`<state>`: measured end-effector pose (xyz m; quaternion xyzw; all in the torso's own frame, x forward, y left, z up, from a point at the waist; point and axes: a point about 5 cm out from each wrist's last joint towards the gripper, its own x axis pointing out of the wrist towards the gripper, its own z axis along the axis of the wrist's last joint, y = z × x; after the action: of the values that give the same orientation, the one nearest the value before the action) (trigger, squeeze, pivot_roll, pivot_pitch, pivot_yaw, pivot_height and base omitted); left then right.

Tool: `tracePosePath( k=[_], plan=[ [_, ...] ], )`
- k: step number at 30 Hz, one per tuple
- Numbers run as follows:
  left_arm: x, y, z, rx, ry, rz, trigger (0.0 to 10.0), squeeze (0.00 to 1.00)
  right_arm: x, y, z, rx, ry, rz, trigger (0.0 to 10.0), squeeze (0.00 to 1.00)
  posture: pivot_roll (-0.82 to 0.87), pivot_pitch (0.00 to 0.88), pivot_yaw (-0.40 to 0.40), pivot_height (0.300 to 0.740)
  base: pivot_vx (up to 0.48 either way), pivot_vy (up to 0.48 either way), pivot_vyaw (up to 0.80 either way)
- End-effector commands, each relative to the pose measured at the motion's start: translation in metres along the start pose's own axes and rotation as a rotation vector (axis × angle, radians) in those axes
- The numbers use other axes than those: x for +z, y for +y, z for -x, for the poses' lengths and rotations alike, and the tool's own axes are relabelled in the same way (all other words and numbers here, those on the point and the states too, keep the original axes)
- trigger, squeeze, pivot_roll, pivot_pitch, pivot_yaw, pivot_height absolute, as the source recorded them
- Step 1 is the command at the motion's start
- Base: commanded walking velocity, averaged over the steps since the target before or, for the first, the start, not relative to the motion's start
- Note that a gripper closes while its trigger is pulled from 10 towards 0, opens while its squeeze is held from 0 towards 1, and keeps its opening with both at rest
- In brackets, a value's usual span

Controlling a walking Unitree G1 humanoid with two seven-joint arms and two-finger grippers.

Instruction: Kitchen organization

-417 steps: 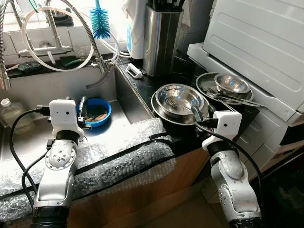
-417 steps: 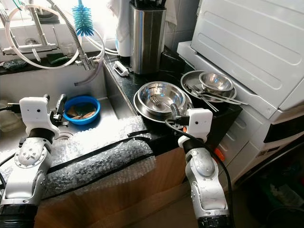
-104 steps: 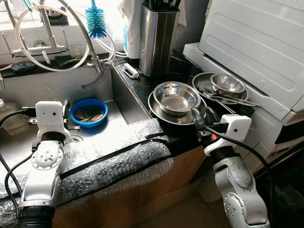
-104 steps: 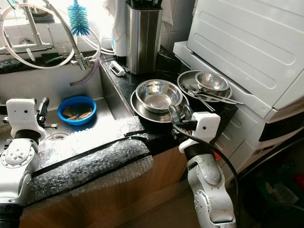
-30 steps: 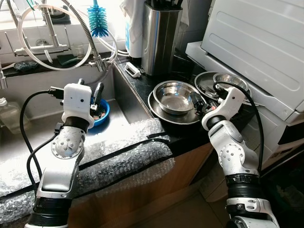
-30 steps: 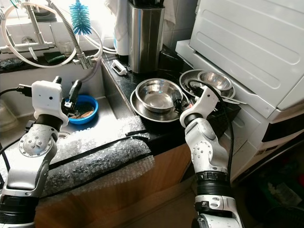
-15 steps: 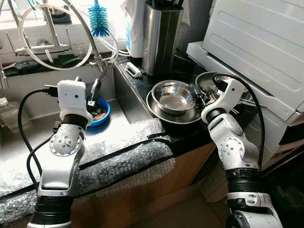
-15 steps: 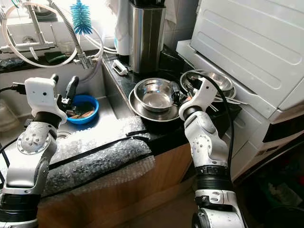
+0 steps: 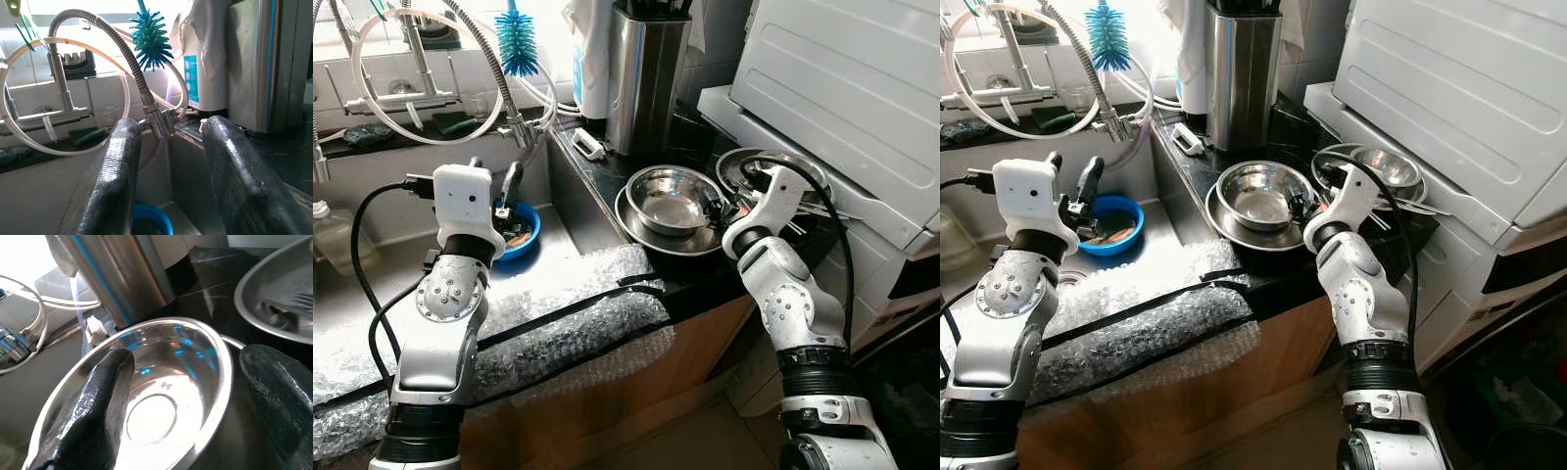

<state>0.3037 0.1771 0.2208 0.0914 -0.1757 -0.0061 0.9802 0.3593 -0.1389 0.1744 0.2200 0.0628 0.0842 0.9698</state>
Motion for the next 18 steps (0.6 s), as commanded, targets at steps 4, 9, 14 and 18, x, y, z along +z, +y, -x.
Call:
tracePosePath(
  k=[4, 9, 14, 18],
  plan=[
    [0.0075, -0.0018, -0.0011, -0.013, -0.029, -0.011, 10.0, 0.0, 0.0015, 0.0052, -0.0029, 0.028, 0.027, 0.03, 10.0, 0.0, -0.03, 0.0, -0.085, 0.74, 0.0, 0.0, 0.0],
    [0.0085, -0.0014, -0.0013, -0.02, -0.034, -0.025, 10.0, 0.0, 0.0001, 0.0068, -0.0028, 0.034, 0.037, 0.024, 10.0, 0.0, -0.03, 0.0, -0.084, 0.74, 0.0, 0.0, 0.0],
    [0.0091, -0.0008, -0.0014, -0.022, -0.036, -0.033, 10.0, 0.0, -0.0024, 0.0087, -0.0031, 0.047, 0.047, 0.011, 10.0, 0.0, -0.03, 0.0, -0.082, 0.74, 0.0, 0.0, 0.0],
    [0.0089, -0.0018, -0.002, -0.026, -0.036, -0.037, 10.0, 0.0, -0.0016, 0.0107, -0.0032, 0.065, 0.046, -0.009, 10.0, 0.0, -0.03, 0.0, -0.081, 0.74, 0.0, 0.0, 0.0]
  ],
)
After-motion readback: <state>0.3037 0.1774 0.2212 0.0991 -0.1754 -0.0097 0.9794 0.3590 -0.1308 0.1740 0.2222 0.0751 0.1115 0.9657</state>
